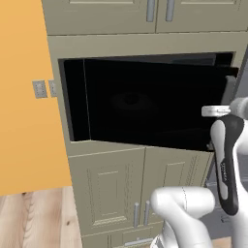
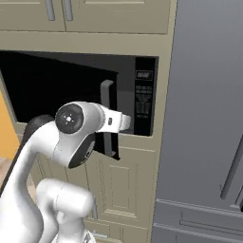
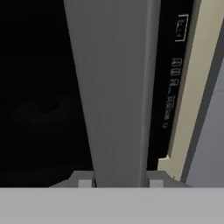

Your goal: Retrieve the reheated potato from the microwave, then place the potato, cheese, and condiment on the cutting board.

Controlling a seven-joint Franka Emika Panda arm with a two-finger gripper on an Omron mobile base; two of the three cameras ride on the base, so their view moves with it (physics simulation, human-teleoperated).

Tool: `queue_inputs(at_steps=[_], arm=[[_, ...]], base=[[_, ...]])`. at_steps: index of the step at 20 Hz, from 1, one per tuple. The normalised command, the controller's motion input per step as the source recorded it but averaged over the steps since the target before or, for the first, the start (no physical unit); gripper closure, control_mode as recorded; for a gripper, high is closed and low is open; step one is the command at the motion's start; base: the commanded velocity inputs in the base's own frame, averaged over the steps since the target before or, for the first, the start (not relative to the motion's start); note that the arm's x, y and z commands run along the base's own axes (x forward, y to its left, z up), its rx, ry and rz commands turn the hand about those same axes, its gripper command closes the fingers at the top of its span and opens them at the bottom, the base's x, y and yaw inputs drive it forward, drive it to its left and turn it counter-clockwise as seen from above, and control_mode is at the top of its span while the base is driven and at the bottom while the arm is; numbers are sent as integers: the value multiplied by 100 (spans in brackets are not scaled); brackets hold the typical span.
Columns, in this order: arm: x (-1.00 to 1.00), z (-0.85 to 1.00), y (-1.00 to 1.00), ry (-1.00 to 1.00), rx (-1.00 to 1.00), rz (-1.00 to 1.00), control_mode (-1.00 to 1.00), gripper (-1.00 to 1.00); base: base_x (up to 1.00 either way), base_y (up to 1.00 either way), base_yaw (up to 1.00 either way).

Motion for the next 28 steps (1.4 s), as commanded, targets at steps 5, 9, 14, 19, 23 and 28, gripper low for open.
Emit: queue_inputs(at_steps=[5, 9, 14, 19, 23, 28], arm=[[-82, 1, 26, 10, 0, -2, -100, 100], [-80, 0, 31, 7, 0, -4, -100, 100], [-67, 0, 38, 0, 0, -8, -100, 100], [-10, 0, 15, 3, 1, -13, -100, -100], [-56, -3, -19, 1, 11, -2, -100, -100], [-79, -2, -27, 0, 23, -6, -100, -100]], base=[[0, 0, 0], [0, 0, 0], [0, 0, 0], [0, 0, 0], [0, 0, 0], [0, 0, 0]])
